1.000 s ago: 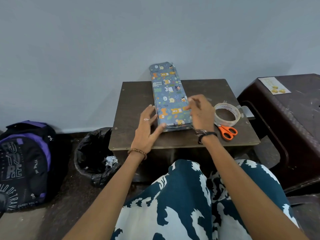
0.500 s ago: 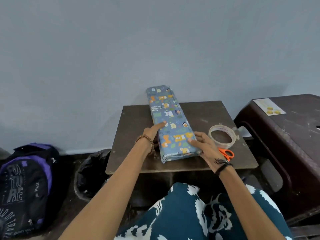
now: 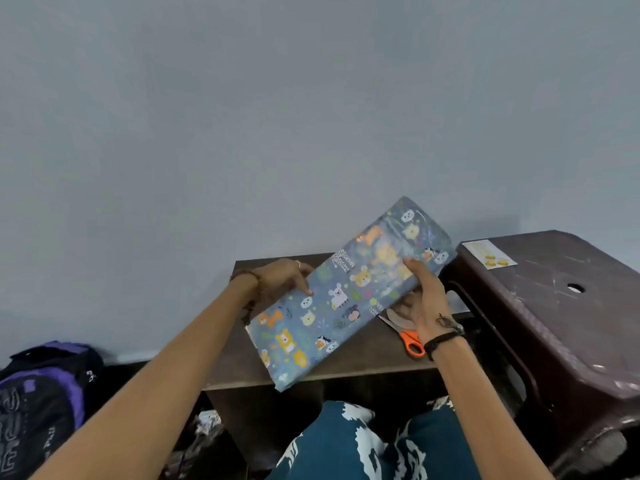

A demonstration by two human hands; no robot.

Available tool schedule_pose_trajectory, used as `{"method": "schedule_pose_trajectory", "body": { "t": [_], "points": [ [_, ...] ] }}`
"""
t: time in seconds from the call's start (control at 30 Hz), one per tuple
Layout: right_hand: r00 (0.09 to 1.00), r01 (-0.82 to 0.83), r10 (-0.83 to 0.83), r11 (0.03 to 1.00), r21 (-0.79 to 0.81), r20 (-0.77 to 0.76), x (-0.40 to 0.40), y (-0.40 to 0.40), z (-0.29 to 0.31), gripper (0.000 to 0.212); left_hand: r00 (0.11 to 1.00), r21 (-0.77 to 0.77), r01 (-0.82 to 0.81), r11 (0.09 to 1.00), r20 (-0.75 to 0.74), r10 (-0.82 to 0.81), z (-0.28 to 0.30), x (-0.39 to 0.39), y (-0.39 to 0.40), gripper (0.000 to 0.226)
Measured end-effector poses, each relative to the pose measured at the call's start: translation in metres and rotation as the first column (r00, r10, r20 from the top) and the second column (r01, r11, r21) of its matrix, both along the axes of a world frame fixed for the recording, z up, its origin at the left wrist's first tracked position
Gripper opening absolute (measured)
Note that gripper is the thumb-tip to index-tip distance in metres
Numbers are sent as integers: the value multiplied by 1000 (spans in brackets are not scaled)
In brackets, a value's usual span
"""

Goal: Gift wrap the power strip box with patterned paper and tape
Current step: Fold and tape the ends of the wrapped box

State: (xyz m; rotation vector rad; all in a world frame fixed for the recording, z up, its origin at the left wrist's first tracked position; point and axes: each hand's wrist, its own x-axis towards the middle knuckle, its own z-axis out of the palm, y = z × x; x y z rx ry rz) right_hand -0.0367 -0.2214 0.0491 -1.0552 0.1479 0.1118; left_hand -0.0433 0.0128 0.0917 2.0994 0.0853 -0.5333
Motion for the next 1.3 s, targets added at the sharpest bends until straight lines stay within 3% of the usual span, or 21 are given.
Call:
{"method": "schedule_pose_trajectory", "body": {
  "t": [0.07, 0.1, 0.17, 0.3, 0.37, 0.47, 0.53, 0.6, 0.67, 0.8, 0.87, 0.97, 1.03, 1.13, 1.3],
  "points": [
    [990, 130, -130, 992, -2, -57, -5, 3, -5, 48, 967, 312, 54, 949, 222, -128, 3, 2, -21, 51],
    [979, 192, -189, 981, 37, -78, -8, 5, -6, 52, 937, 376, 72, 924, 293, -192, 2, 2, -35, 60],
    [956, 288, -272, 941, 175, -109, -16, 10, -7, 52, 906, 488, 78, 869, 329, -266, -3, 1, -59, 85],
    [930, 366, -327, 865, 344, -166, -28, 23, -7, 57, 817, 773, 49, 632, 333, -470, -9, -6, -92, 111],
    [942, 333, -291, 872, 360, -167, -32, 30, -8, 57, 767, 816, 29, 577, 352, -537, -16, -12, -106, 110],
    [977, 212, -199, 917, 339, -75, -37, 31, -12, 48, 714, 813, -143, 565, 480, -510, -31, -14, -110, 96],
    [991, 132, -134, 960, 246, -9, -39, 24, -15, 52, 687, 772, -191, 606, 546, -480, -38, -13, -96, 93],
    [997, 75, -78, 980, 183, 9, -41, 15, -25, 69, 676, 720, -139, 680, 570, -466, -45, -13, -75, 89],
    [998, 53, -57, 981, 186, 15, -45, 7, -38, 73, 637, 694, -73, 716, 585, -502, -51, -13, -55, 84],
    [995, 77, -62, 978, 193, -83, -47, -1, -61, 62, 430, 781, -122, 613, 598, -676, -60, -12, -22, 99],
    [997, 36, -29, 993, 111, -70, -44, -1, -68, 60, 378, 809, -210, 548, 585, -718, -61, -13, -14, 97],
    [996, -81, 80, 997, -3, -38, -44, 4, -75, 35, 446, 765, -327, 554, 642, -624, -69, -15, -9, 81],
    [985, -168, 167, 986, -23, -37, -47, 10, -82, 8, 527, 673, -377, 637, 721, -450, -83, -17, -3, 68],
    [968, -248, 252, 957, -149, 11, -50, 19, -92, 12, 682, 521, -410, 749, 720, -127, -108, -24, 2, 49],
    [939, -273, 334, 875, -400, 89, -54, 19, -96, 15, 789, 358, -430, 829, 595, 152, -132, -46, 0, 53]
  ]
}}
